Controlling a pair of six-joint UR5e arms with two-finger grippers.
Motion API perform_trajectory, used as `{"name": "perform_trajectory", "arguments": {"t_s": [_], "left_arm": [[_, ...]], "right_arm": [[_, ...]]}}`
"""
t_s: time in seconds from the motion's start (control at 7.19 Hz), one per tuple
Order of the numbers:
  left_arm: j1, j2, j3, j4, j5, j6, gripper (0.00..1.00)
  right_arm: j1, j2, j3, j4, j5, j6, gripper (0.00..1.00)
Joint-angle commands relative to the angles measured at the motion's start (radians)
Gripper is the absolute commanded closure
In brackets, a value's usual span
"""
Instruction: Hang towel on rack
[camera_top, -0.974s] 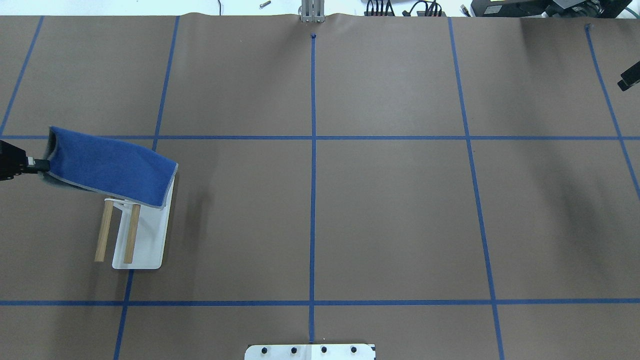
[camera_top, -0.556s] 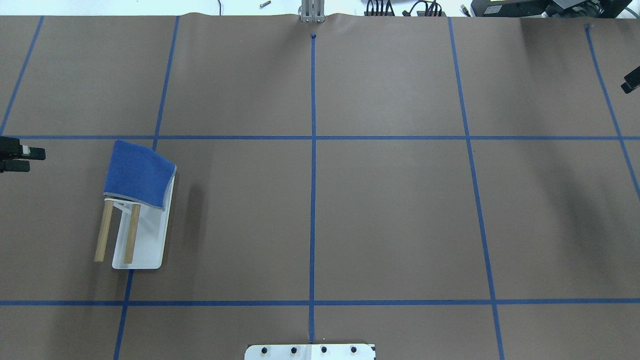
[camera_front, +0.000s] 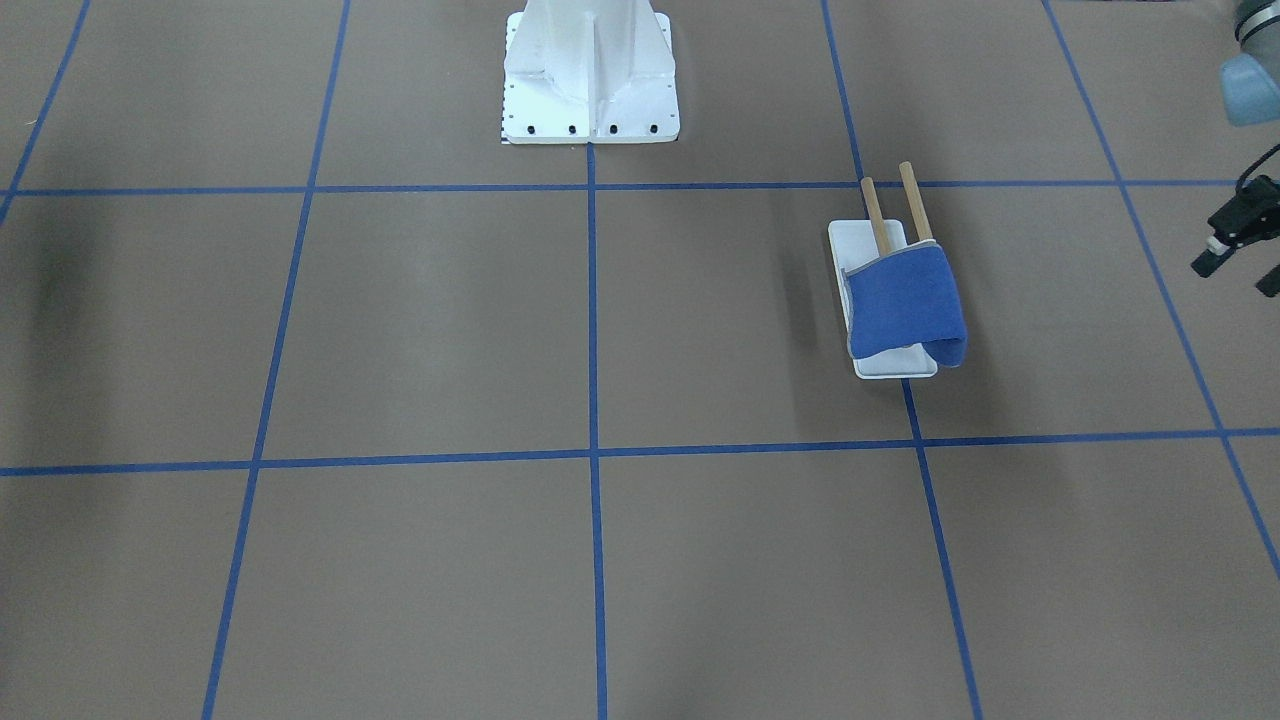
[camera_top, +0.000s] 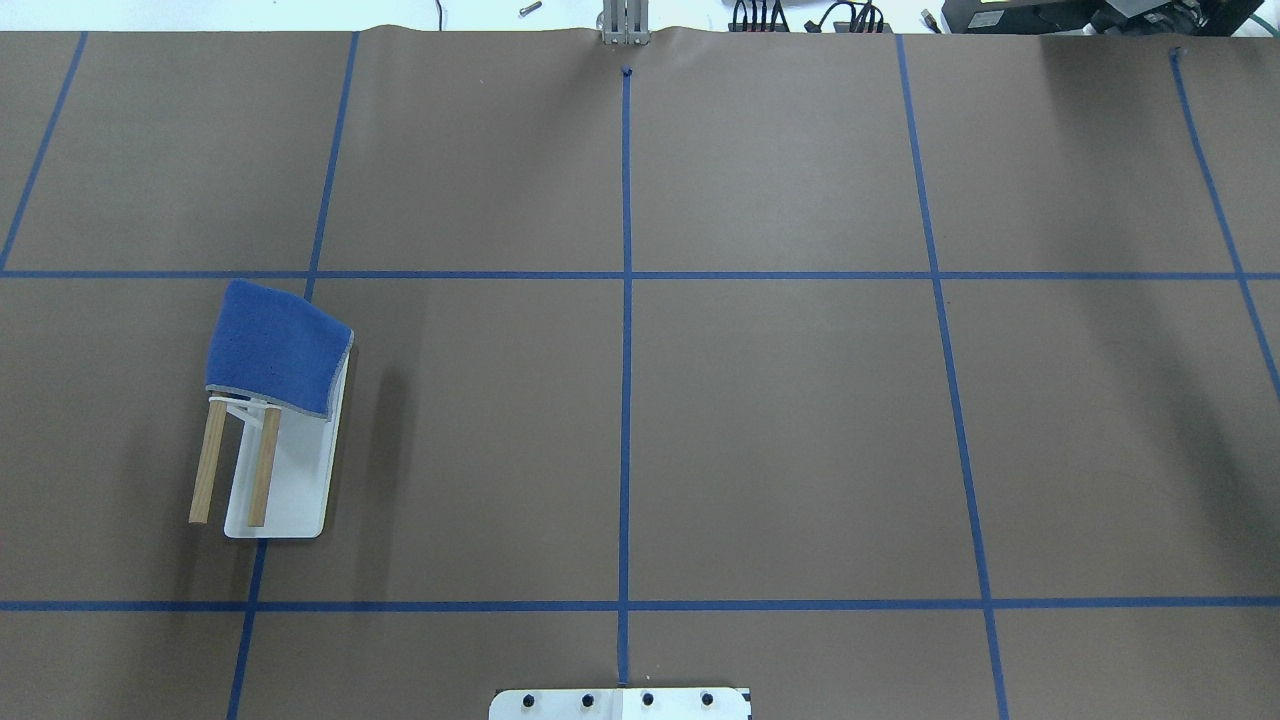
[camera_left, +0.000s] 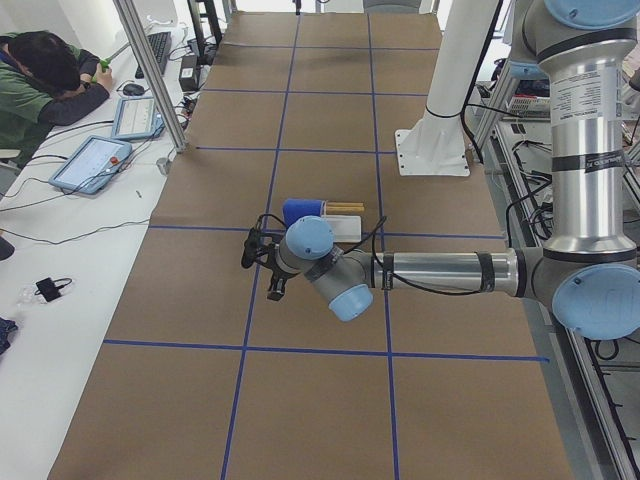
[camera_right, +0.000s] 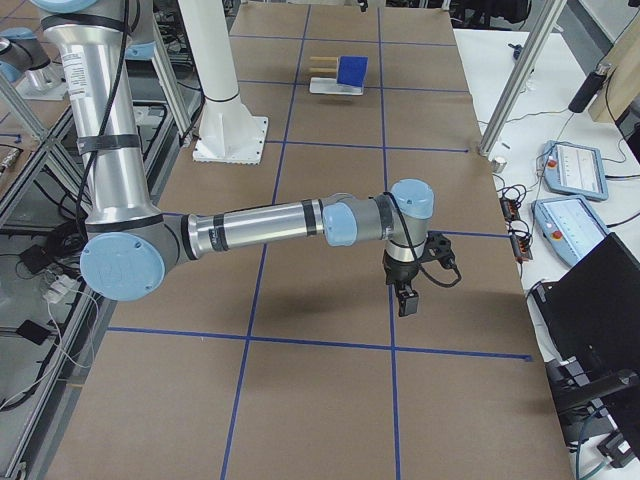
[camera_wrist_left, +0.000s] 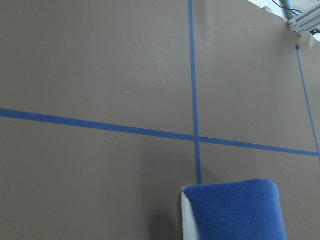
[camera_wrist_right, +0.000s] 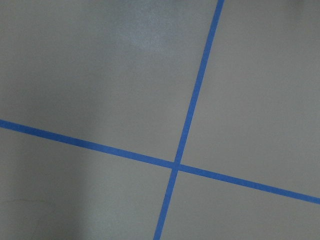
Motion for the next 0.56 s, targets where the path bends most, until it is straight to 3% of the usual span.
{"name": "perform_trajectory", "arguments": {"t_s": [0.0,0.14,0.28,0.42], "left_arm": [[-0.123,-0.043,-0.007,0.396,0.096,0.445,0.01],[-0.149,-0.067,-0.004,0.561,0.114,0.484,0.01],[-0.151,-0.049,0.007,0.617,0.181,0.492,0.01],[-0.151,-0.043,0.054,0.640,0.178,0.492,0.01]], "right_arm": [[0.039,-0.029,-0.001,0.000,0.003,-0.064,0.00],[0.047,-0.058,-0.001,-0.002,-0.002,-0.063,0.00],[0.050,-0.088,-0.001,0.000,-0.003,-0.052,0.00],[0.053,-0.107,0.001,-0.003,-0.003,-0.049,0.00]]}}
